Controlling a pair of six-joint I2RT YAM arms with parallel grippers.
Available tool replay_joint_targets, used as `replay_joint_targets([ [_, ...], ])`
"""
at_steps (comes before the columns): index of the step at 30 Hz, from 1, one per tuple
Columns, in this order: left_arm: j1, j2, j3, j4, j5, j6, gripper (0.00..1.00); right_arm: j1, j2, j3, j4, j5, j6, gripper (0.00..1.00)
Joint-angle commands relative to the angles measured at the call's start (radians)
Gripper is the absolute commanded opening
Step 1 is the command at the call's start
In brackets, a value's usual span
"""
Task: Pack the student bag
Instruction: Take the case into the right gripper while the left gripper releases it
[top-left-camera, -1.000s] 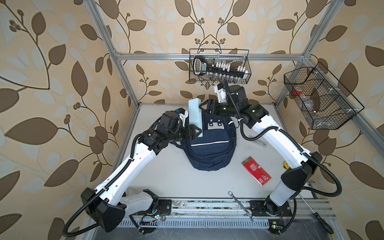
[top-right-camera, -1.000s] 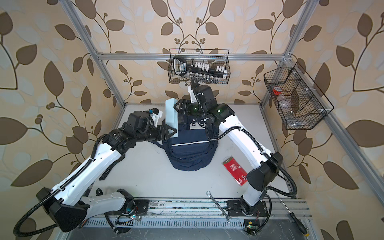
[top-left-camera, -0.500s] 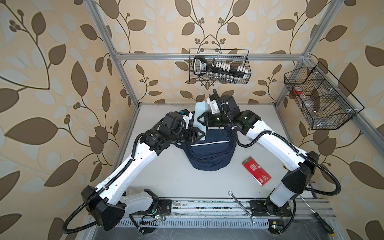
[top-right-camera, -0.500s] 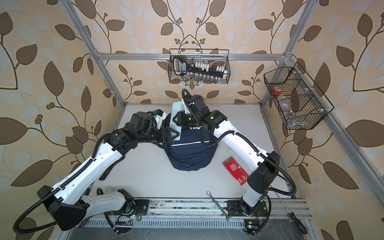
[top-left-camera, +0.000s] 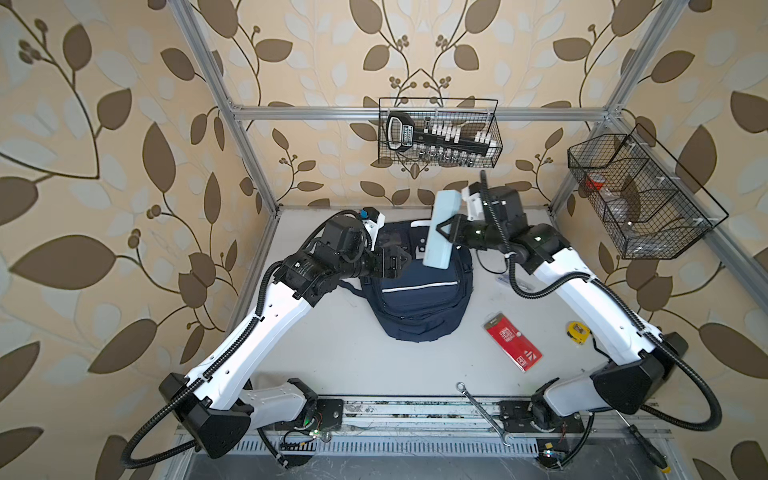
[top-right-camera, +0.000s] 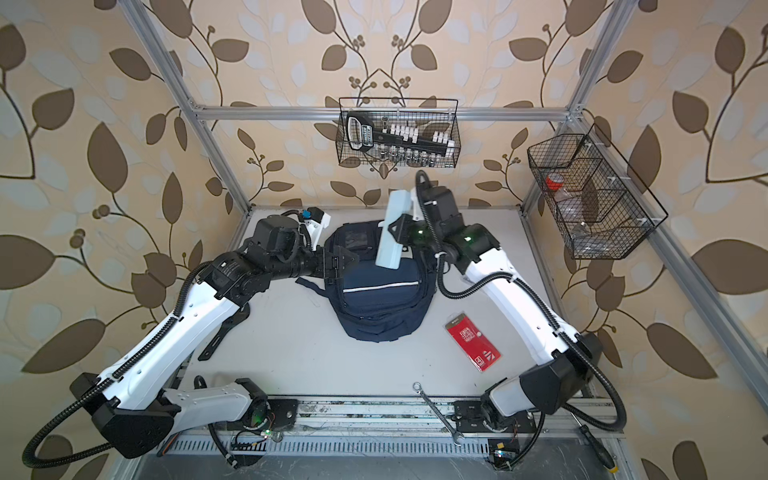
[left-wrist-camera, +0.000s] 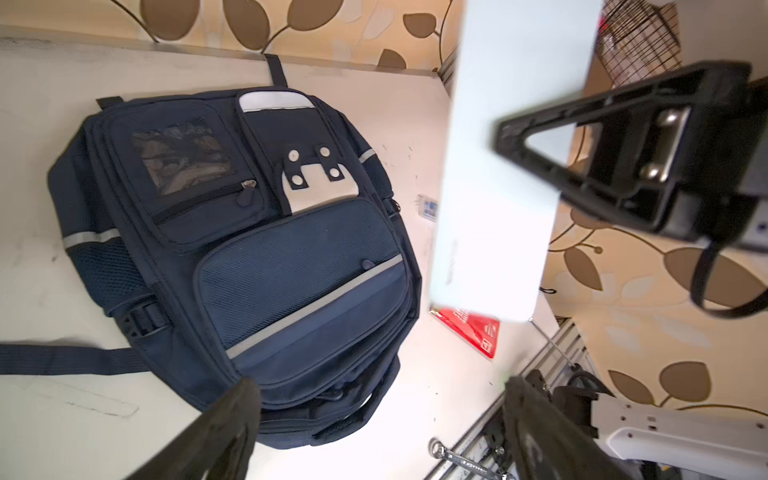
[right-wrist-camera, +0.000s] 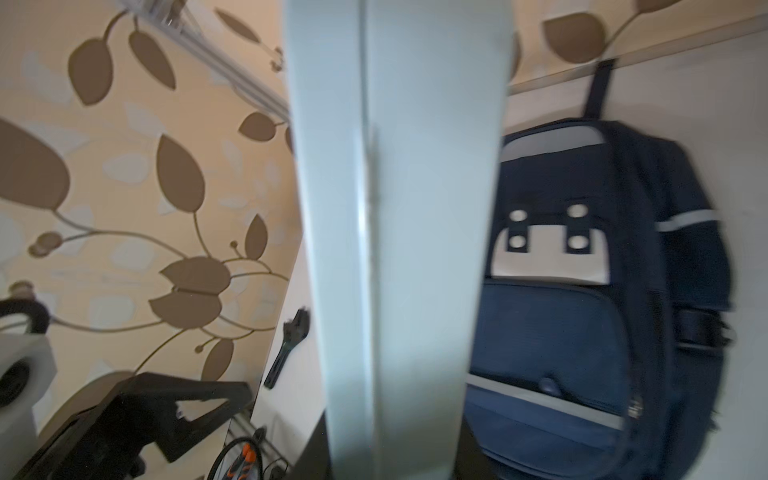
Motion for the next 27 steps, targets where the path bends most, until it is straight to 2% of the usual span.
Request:
replay_joint_targets([
  [1,-0.045,0.073,0.020,-0.078,-0.039,0.140,0.89,-0.117,-0.122,-0.125,-0.017,-0.027,0.000,0.15],
  [6,-0.243,0.253,0.022,-0.089,-0.227,0.271,0.85,-0.272,-0.271,-0.348,-0.046,-0.112,-0.009,0.14],
  [10,-0.322,0.396,0.070,-0.069,-0.342,0.294,0.81,-0.296,-0.356,-0.469,-0.060,-0.128,-0.006,0.14],
  [12,-0.341,0.450,0.096,-0.045,-0.381,0.295,0.82,-0.296,-0.386,-0.512,-0.064,-0.136,0.005,0.13],
  [16,-0.358,0.564,0.170,-0.041,-0.372,0.310,0.84,-0.296,-0.431,-0.578,-0.064,-0.142,0.021,0.13],
  [22,-0.365,0.653,0.212,0.000,-0.499,0.280,0.78,-0.297,-0.450,-0.608,-0.060,-0.161,0.028,0.13],
  [27,-0.365,0.706,0.221,-0.008,-0.421,0.272,0.69,-0.297,-0.452,-0.610,-0.060,-0.156,0.026,0.13],
])
